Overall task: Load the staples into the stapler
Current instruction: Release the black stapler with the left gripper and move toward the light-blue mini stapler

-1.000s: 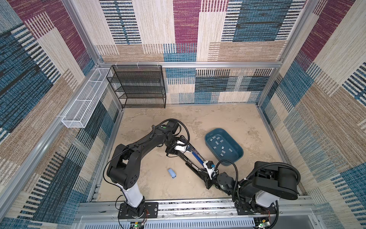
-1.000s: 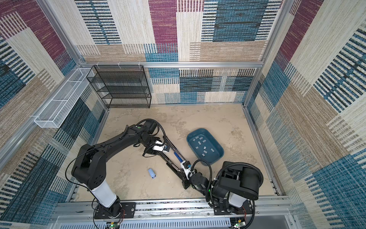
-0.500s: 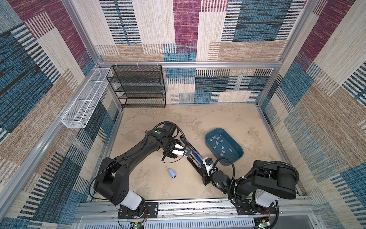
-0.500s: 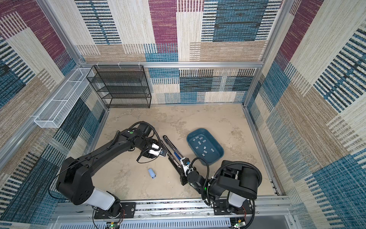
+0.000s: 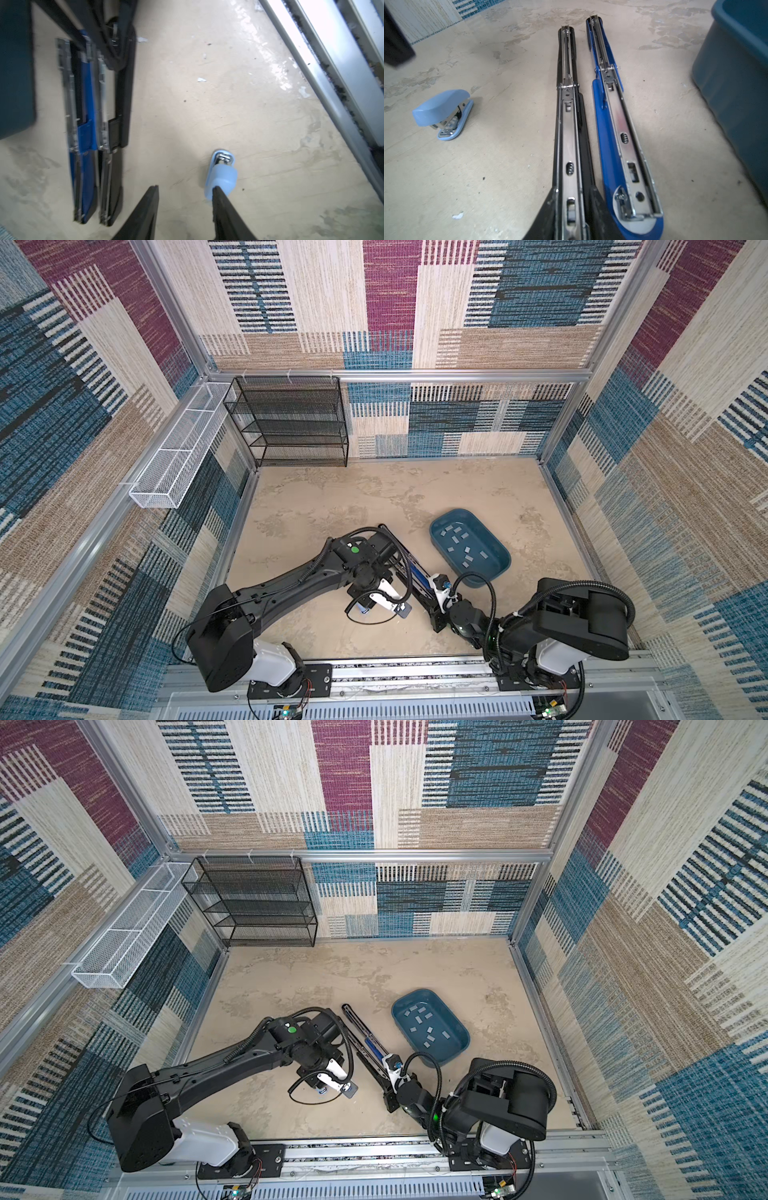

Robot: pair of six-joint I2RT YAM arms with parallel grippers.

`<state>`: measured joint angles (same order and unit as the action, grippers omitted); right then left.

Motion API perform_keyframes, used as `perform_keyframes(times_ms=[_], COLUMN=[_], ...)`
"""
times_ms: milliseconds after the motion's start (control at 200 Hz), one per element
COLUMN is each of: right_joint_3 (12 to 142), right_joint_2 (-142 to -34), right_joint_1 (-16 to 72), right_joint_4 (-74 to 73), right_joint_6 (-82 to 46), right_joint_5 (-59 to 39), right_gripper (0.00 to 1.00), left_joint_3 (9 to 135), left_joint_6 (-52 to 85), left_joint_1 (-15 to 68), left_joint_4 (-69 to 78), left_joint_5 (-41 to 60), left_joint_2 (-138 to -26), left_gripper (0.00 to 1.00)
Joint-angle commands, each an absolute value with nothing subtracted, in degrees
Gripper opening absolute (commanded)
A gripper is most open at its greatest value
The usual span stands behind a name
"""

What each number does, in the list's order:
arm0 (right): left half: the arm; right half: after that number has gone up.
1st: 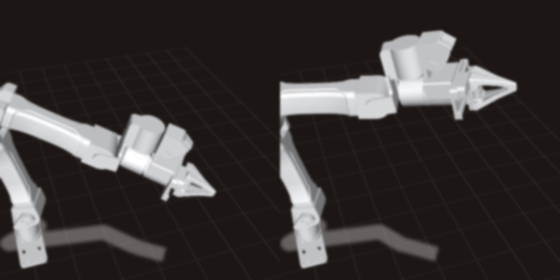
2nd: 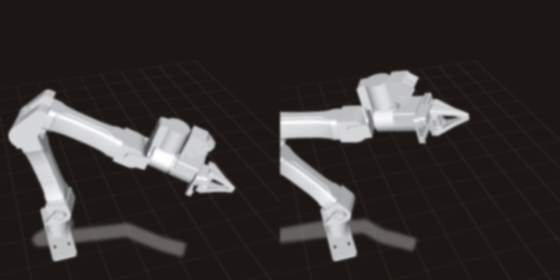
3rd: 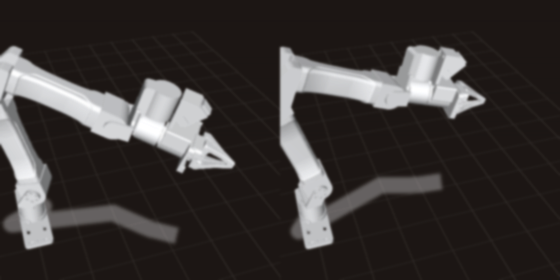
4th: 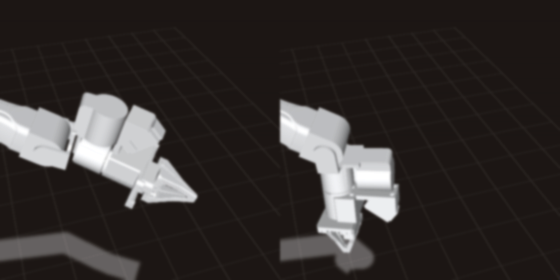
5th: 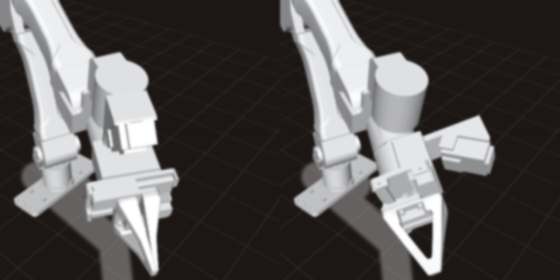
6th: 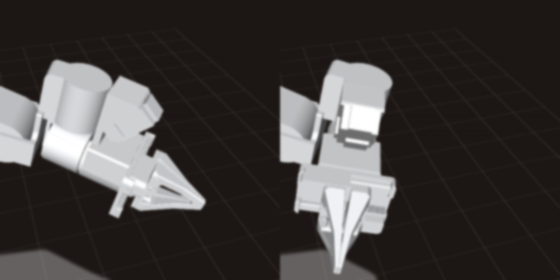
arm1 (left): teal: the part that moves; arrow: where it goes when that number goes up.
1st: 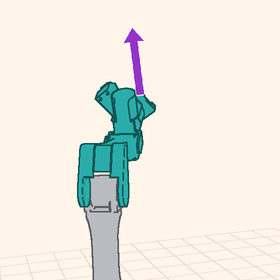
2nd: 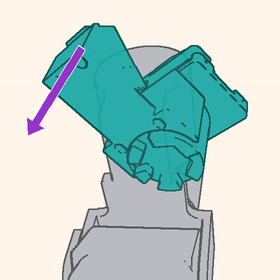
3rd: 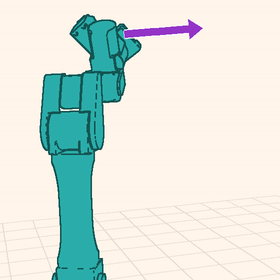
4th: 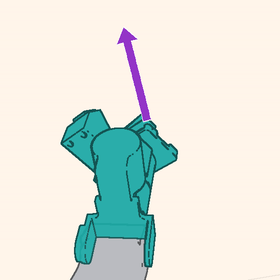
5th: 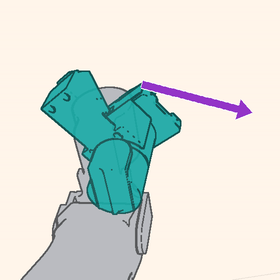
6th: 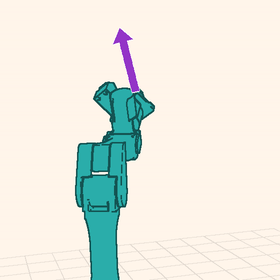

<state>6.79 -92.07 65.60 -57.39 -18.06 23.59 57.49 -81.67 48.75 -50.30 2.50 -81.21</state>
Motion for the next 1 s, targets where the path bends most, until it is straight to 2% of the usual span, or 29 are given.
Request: perform_keyframes(times_ms=[0,140,296,451,811,992], right_joint_3=[7.5,10.2,10.6,11.6,11.0,8.8], right_joint_2=[-93.3,-95.2,-95.9,-96.9,-97.0,-94.8], right_joint_1=[65.7,65.7,65.7,65.7,65.7,65.7], right_joint_4=[-59.7,-56.9,-56.9,-56.0,-57.1,-58.0], right_joint_6=[-18.1,-18.3,-18.7,-19.8,-19.8,-20.1], right_joint_5=[22.8,22.7,24.1,24.6,23.5,23.5], right_gripper=[0.31,0.31,0.35,0.35,0.45,0.54], left_joint_3=[53.5,54.2,49.5,51.6,46.3,44.8], left_joint_6=[-82.0,-81.3,-84.8,-82.8,-84.3,-84.7], left_joint_1=[49.9,50.9,50.8,50.7,50.6,50.1], left_joint_4=[-44.7,-44.6,-41.2,-44.2,-41.9,-40.1], left_joint_5=[-1.1,-1.6,-7.1,-6.4,-7.3,-9.2], left_joint_2=[-80.5,-80.5,-80.5,-81.7,-74.7,-76.6], left_gripper=[0.5,0.5,0.53,0.52,0.59,0.58])
